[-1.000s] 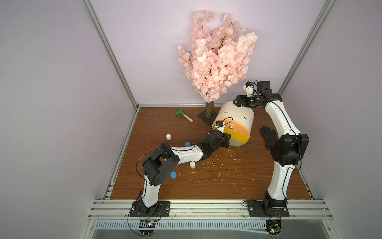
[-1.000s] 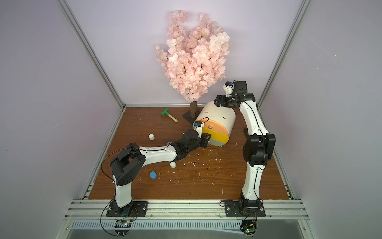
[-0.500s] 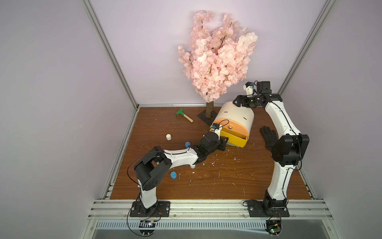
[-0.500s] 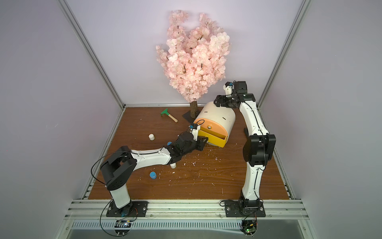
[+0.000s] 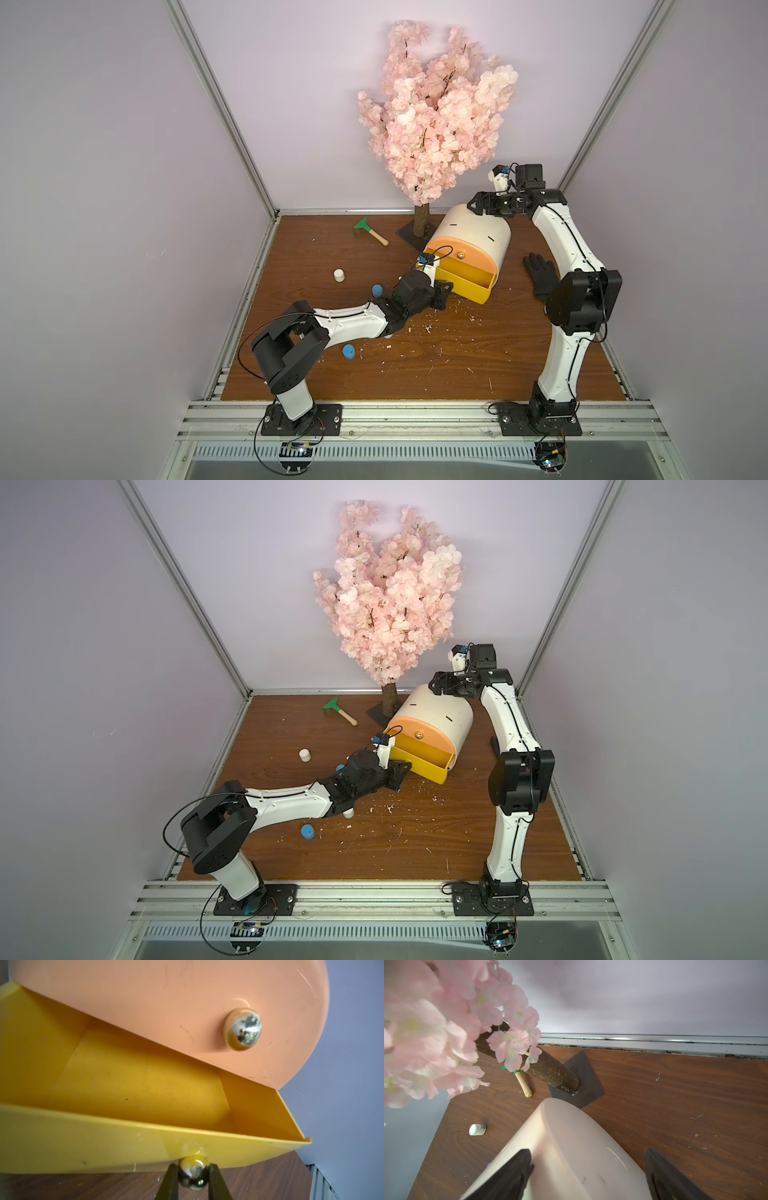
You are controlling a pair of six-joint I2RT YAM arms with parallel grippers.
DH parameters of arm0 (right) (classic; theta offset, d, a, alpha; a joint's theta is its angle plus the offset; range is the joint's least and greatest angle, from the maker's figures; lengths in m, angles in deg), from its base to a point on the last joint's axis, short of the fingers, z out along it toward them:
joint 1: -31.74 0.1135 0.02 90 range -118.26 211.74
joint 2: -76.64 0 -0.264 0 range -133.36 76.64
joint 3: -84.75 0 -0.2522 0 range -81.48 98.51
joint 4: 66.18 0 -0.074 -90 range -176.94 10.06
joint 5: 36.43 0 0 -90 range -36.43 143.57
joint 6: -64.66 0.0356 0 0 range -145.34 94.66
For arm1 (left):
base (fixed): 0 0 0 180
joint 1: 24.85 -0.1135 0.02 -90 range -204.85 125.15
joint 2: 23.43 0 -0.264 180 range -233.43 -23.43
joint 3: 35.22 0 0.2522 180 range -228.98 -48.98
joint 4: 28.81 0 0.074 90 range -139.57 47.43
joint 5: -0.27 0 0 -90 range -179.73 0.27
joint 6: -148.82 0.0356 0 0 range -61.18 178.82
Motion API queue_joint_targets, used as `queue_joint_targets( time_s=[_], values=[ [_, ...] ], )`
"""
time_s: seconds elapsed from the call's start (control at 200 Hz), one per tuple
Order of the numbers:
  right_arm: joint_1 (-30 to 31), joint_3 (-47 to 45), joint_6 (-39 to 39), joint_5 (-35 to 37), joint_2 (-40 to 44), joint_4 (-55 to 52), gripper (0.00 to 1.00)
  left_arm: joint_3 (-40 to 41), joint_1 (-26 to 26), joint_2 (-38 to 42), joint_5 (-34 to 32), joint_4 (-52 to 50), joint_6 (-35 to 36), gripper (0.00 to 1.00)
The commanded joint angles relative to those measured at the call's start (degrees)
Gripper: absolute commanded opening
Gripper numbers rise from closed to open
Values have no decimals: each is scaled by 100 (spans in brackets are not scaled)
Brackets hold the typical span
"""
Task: Put the paint cans in the drawer according to color
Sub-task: Open the drawer in the storage box, then pick up the paint can at the center of the board.
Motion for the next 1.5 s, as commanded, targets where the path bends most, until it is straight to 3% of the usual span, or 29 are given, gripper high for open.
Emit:
queue_joint_targets(
  time_s=[0.0,0.626,0.771,0.876,1.016,1.091,1.221,1.396,1.491],
  values=[
    [11,-39,-15,-14,234,-107,91,116,62,331,47,98,-54,18],
    [-5,21,-24,24,276,-123,91,370,77,727,-66,-63,5,25],
    [-27,194,-57,74,318,-285,91,352,72,872,-146,-205,55,47],
    [-30,328,-41,156,421,-472,91,306,72,1053,-234,-513,174,55],
    [-31,347,-59,480,761,-950,92,136,48,1498,-600,-1370,544,65],
    [-25,-127,-18,656,1226,-968,93,-19,-83,1775,-862,-2049,722,74],
    [35,-1434,139,895,2227,-577,96,-412,-708,1975,-604,-3701,876,99],
    [150,-2879,272,1158,3578,-76,99,-760,-1209,1855,-797,-5703,739,100],
    [188,-3460,347,1228,4185,96,99,-673,-1286,1714,-1022,-6180,729,100]
  ],
)
